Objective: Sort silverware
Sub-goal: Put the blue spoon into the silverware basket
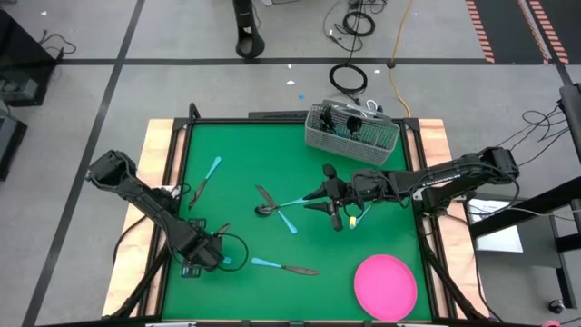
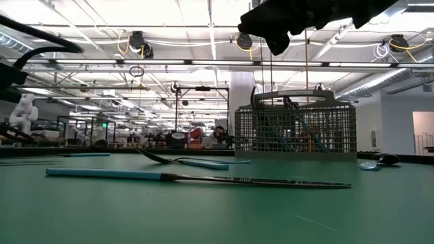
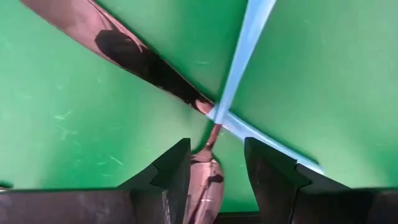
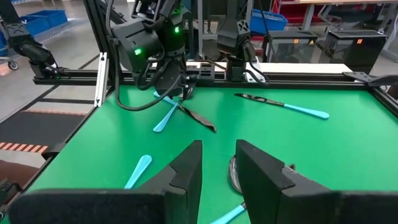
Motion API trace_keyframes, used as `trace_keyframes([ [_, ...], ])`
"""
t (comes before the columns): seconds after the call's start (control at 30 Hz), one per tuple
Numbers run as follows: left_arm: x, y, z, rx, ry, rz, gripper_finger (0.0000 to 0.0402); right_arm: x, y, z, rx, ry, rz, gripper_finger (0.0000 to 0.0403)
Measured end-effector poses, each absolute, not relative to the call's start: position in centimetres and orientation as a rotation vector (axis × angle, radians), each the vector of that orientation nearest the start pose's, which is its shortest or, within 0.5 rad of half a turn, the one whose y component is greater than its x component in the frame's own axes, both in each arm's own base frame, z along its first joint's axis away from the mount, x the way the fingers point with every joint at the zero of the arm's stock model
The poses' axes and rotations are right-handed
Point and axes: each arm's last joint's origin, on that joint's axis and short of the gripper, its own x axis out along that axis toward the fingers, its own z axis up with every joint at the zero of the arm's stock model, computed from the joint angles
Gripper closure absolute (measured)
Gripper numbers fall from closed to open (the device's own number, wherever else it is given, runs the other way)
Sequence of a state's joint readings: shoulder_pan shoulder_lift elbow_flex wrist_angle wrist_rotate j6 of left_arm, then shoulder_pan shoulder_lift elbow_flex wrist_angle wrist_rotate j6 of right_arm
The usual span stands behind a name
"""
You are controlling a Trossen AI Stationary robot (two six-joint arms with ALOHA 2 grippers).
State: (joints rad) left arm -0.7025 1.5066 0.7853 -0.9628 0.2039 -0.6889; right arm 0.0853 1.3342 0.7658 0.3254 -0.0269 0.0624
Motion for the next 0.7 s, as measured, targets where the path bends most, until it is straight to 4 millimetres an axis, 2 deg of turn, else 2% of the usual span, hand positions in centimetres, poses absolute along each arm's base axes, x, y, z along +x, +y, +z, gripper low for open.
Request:
trace_keyframes([
  [0.3,16.0,-14.2,15.4,0.006,1.793,-0.097,0.0249,29.0,2.6,25.5,0.051,0.249,0.104,0.0316],
  [0.7,16.3,-14.6,13.7,0.068,1.864,-0.128,0.025,29.0,2.6,25.5,0.036,0.25,0.106,0.0316],
])
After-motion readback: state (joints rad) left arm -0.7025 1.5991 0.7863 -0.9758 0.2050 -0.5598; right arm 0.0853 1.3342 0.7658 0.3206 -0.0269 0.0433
